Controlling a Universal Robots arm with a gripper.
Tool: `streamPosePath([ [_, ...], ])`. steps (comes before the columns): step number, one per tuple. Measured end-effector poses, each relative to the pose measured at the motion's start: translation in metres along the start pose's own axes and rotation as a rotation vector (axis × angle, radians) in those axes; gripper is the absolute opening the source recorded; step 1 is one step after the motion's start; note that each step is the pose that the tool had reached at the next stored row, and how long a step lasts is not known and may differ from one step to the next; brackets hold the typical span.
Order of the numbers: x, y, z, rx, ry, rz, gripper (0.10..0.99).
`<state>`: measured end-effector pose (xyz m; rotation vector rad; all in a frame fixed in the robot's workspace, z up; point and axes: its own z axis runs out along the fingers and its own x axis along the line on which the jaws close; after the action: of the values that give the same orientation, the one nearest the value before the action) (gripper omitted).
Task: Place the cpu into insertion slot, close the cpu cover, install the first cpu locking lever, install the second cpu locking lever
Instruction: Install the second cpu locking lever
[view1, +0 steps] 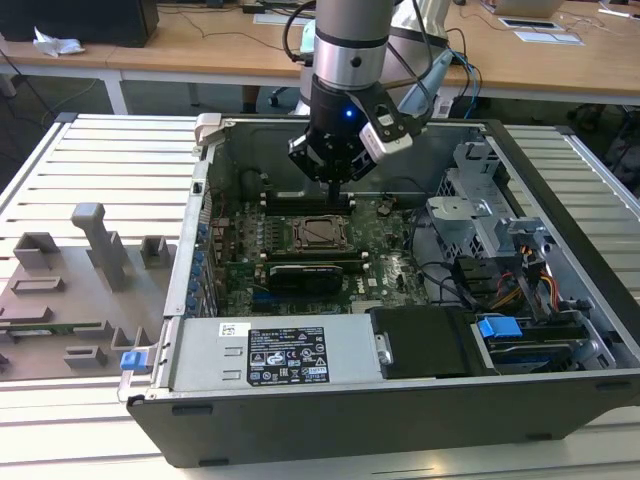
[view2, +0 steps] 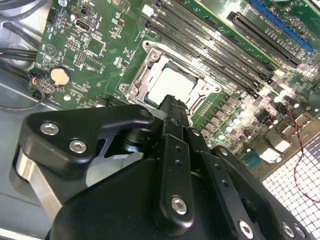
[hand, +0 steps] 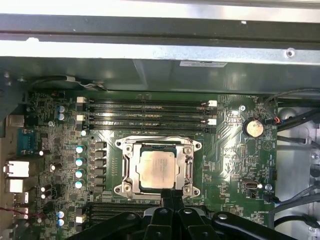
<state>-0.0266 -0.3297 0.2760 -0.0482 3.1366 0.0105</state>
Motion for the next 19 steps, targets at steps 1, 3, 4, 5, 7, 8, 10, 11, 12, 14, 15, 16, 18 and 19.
streamPosePath([
  [1, 0.0, -0.0013, 0.0, 0.0, -0.0001, 0.0, 0.11],
  [3, 0.0006, -0.0208, -0.0001, -0.009, -0.0004, 0.0, 0.11],
  [4, 0.0009, -0.0293, -0.0001, -0.016, -0.0005, 0.0, 0.11],
  [5, 0.0011, -0.036, -0.0002, -0.021, -0.0007, 0.0, 0.11],
  [7, 0.0013, -0.0421, -0.0002, -0.027, -0.0009, 0.0, 0.11],
  [8, 0.0014, -0.046, -0.0002, -0.031, -0.001, 0.0, 0.11],
  [10, 0.0018, -0.0562, -0.0002, -0.041, -0.0013, 0.0, 0.11],
  [11, 0.0019, -0.0598, -0.0003, -0.045, -0.0014, 0.0, 0.11],
  [12, 0.0019, -0.062, -0.0003, -0.048, -0.0015, 0.0, 0.11],
  [14, 0.0021, -0.0673, -0.0003, -0.054, -0.0017, 0.0, 0.11],
  [15, 0.0021, -0.0696, -0.0003, -0.056, -0.0018, 0.0, 0.11],
  [16, 0.0022, -0.0715, -0.0004, -0.058, -0.0018, 0.0, 0.11],
  [18, 0.0024, -0.0793, -0.0003, -0.066, -0.0021, 0.0, 0.11],
  [19, 0.0026, -0.0847, -0.0004, -0.072, -0.0023, 0.0, 0.11],
])
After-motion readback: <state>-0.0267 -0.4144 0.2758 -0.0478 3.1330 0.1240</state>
